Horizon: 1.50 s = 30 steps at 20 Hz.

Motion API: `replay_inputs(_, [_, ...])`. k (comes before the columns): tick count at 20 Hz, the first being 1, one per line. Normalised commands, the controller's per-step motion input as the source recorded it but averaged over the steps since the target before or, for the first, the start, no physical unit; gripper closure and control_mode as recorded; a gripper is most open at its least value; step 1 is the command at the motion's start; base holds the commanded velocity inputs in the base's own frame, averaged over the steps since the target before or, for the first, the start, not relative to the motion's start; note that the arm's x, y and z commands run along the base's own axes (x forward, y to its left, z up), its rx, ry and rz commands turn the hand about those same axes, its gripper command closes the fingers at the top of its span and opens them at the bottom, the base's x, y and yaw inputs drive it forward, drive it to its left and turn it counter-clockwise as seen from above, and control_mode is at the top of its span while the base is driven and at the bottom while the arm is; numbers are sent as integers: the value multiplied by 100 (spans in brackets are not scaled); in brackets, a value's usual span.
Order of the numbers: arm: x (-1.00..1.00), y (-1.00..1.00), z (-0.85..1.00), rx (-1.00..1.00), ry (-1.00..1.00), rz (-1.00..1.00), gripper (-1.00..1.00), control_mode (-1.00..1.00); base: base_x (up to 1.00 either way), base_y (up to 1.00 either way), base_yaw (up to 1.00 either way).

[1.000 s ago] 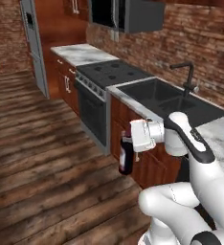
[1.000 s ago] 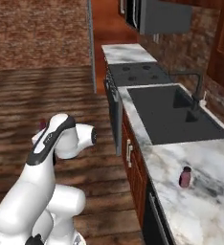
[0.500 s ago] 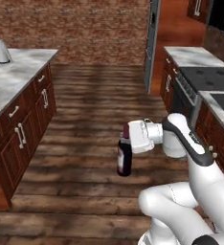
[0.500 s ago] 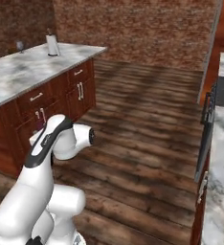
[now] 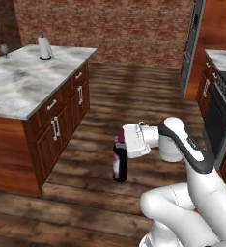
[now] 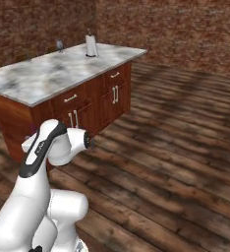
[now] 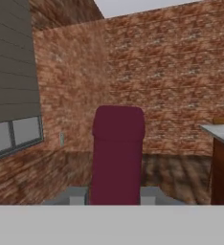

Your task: There is a wine glass and glass cup on the dining counter. Place the wine bottle next to the wine glass and the juice bottle next to the glass cup.

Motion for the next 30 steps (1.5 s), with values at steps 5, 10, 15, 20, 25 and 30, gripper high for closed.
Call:
replay_inputs(5, [0,0,0,0,0,0,100,100,30,76,-9])
replay_inputs(10, [0,0,0,0,0,0,100,100,40,78,-11])
replay_inputs(15, [0,0,0,0,0,0,100,100,48,77,-9])
replay_inputs(20, [0,0,0,0,0,0,100,100,59,72,-9])
replay_inputs(25, [0,0,0,0,0,0,100,100,64,68,-9])
replay_inputs(30, [0,0,0,0,0,0,100,100,67,67,-8])
